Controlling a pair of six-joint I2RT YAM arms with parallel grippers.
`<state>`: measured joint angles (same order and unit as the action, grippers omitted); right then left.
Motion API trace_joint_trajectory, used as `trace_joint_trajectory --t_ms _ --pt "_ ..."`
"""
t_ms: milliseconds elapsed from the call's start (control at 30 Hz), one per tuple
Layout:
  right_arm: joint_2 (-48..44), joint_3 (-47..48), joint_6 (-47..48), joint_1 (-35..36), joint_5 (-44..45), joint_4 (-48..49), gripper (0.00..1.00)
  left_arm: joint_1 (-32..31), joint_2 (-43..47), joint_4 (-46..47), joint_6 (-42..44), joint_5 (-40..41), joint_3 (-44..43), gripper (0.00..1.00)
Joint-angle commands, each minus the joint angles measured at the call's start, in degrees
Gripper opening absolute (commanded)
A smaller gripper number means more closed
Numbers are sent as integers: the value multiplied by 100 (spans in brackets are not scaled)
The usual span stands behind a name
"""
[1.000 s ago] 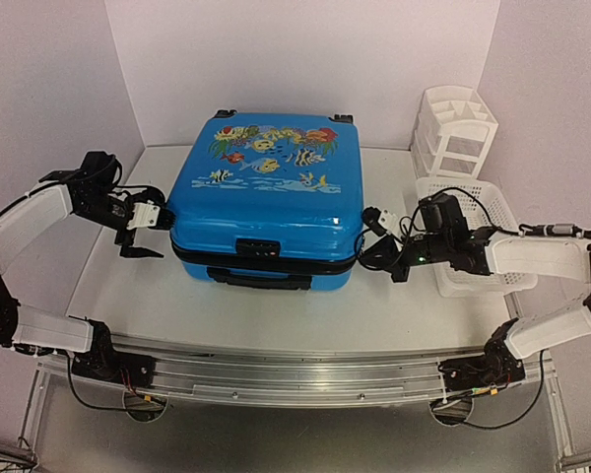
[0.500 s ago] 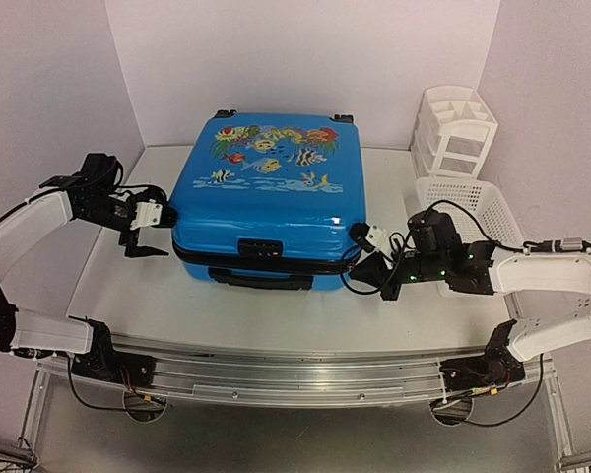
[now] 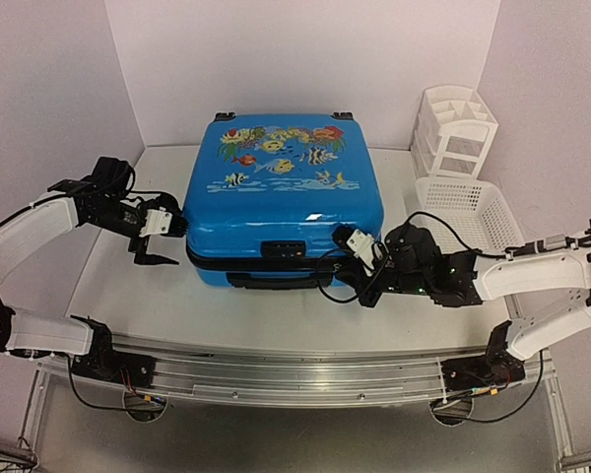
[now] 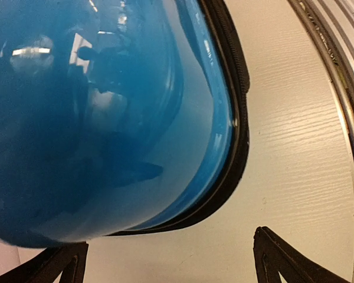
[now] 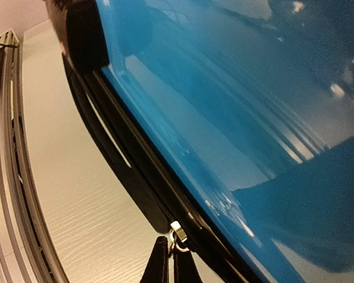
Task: Open, take out, and arrange the luggage
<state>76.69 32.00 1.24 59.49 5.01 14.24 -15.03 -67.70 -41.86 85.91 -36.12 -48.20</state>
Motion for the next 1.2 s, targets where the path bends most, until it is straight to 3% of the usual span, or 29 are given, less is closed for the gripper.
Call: trace_joint_trajectory --t_ms 0,433,767,1167 --pt "238 297 -746 195 788 641 0 -469 161 372 167 -1331 39 97" --pt "947 1001 -1196 1048 1739 668 0 -875 355 727 -21 -1502 357 98" --pt "1712 1734 -895 1595 2244 699 0 -1037 342 978 -83 -1733 480 98" --pt "2624 2821 -643 1765 2176 732 0 -1138 328 1198 -91 -1974 651 98"
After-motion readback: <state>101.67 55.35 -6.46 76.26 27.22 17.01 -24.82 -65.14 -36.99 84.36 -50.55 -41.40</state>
